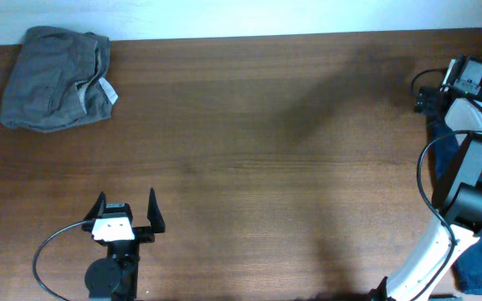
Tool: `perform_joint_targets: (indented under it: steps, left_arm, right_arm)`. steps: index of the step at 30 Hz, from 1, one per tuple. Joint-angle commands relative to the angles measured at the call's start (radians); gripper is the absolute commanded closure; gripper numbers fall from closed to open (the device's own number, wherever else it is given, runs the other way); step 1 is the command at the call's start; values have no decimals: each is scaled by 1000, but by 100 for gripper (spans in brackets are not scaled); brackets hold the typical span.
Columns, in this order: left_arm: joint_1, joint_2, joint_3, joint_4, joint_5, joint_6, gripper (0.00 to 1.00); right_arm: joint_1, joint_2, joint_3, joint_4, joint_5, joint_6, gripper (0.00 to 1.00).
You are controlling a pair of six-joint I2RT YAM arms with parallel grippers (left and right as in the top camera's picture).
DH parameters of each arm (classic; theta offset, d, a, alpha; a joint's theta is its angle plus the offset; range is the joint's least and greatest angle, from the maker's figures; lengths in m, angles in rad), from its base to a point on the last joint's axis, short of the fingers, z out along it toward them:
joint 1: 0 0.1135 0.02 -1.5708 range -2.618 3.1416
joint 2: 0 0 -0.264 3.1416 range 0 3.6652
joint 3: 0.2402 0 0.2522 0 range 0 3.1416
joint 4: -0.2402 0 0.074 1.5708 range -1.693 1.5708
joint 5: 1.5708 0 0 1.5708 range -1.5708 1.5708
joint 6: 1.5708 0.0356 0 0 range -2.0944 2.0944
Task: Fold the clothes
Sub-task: 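Reach the right gripper to the navy trousers pile and grasp the waistband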
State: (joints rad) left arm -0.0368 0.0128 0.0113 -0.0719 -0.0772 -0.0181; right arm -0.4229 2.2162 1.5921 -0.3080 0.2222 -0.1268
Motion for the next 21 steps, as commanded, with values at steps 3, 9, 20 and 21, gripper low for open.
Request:
perform_joint_targets:
  steps: [3,9,20,21]
  left_arm:
    - [5,-7,-2,-5,10,19,1]
    - [5,-7,-2,-5,10,19,1]
    - [5,-7,-2,-5,10,19,1]
    - [5,-7,-2,-5,10,19,1]
  right_arm:
    - [3,43,21,14,-8,11,2]
    - [3,80,21,30,-1,12,3]
    - [4,82,24,62,-1,12,64]
    - [4,82,24,62,-1,12,70]
